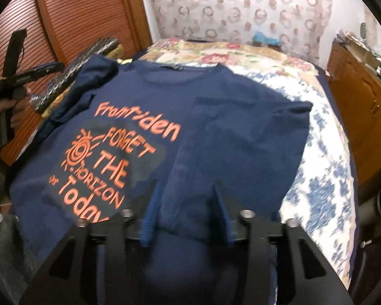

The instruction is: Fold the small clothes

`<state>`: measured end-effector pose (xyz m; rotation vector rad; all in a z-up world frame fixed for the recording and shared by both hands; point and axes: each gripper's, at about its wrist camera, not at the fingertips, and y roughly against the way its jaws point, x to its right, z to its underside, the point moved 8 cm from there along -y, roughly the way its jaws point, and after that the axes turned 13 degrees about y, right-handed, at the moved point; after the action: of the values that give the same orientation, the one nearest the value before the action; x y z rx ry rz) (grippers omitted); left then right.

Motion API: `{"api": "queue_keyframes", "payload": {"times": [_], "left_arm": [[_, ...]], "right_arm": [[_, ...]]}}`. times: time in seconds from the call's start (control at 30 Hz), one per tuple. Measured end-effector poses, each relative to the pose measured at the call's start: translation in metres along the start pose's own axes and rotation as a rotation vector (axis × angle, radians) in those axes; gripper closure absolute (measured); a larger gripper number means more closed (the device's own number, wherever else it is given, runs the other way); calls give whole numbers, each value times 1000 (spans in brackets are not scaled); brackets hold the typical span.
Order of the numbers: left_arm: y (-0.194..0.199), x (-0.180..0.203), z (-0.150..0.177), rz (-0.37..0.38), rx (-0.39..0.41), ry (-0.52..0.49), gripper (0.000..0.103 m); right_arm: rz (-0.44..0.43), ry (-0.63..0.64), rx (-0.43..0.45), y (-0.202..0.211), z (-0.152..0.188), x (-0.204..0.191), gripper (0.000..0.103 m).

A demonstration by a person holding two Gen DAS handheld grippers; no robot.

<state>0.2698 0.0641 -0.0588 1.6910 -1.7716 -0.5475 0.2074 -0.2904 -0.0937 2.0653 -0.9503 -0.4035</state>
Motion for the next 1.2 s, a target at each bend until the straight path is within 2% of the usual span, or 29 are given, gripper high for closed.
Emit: {"api": "queue_keyframes", "payload": {"times": [0.1,0.27,0.37,0.5,0.63,0.77,1.2], "left_arm": [[-13,-3,-4,-21,-34,-27,31],[-33,5,-12,-39,-80,-71,45],[-42,16,-13,-29,-106,-94,46],[-67,10,-13,-111,-166,-99,46],[-77,9,-13,-130,-175,-97,46],[-72,22,-13,-142,-141,-127,46],[-51,57,-20,-65,-14,-133,46]], "right_arm": [[43,-7,15,-1,-8,17,52],[96,-47,42,-4,-22,49,52],[129,-67,49,-7,-27,65,51],[148,-76,41,-15,-29,80,50],[147,-81,32,-23,-25,87,50],[148,-98,25,-29,-19,96,50],[145,-121,19,-38,-13,105,49]]}}
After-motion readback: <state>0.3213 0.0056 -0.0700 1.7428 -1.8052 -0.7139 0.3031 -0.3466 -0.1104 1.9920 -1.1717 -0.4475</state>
